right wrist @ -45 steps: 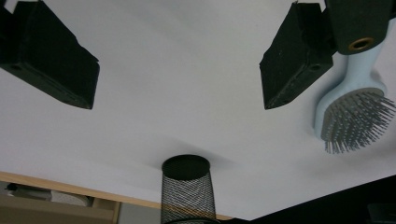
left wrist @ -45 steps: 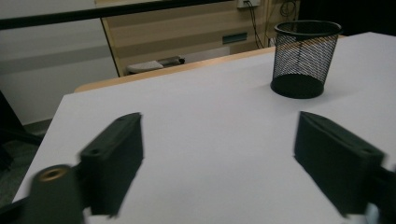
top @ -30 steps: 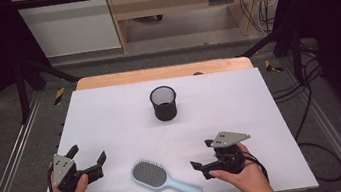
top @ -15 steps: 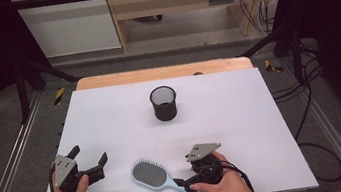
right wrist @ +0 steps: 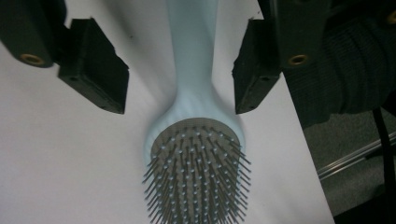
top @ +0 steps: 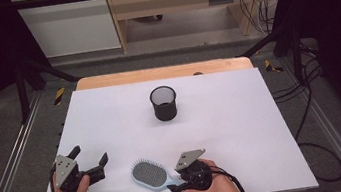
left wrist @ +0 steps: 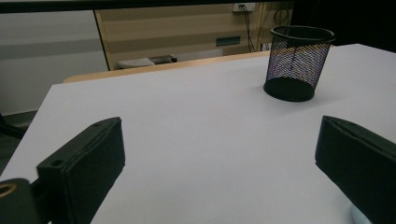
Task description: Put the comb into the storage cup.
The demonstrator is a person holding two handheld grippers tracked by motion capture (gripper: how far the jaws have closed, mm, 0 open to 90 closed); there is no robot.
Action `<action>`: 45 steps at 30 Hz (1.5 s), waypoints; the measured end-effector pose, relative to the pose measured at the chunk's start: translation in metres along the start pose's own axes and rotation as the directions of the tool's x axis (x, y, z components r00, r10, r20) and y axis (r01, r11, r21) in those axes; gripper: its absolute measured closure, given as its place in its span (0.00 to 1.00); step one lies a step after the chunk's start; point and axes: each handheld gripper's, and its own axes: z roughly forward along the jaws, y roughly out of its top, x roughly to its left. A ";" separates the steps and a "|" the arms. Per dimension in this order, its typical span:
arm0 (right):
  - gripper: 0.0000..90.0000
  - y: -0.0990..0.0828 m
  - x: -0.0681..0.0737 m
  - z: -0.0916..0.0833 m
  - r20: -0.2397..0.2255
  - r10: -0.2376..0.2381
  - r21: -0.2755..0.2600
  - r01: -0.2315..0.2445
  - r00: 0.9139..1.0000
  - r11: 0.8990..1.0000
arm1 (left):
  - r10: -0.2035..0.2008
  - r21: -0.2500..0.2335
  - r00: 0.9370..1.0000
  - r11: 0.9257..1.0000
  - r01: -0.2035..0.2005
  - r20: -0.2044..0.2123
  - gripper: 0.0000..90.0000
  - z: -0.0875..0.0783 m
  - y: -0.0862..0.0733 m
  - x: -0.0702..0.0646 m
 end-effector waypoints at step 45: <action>0.70 0.002 0.006 0.016 0.029 -0.021 0.114 0.017 0.999 0.993 | 0.011 0.005 1.000 1.000 -0.011 -0.003 0.02 0.000 0.000 0.000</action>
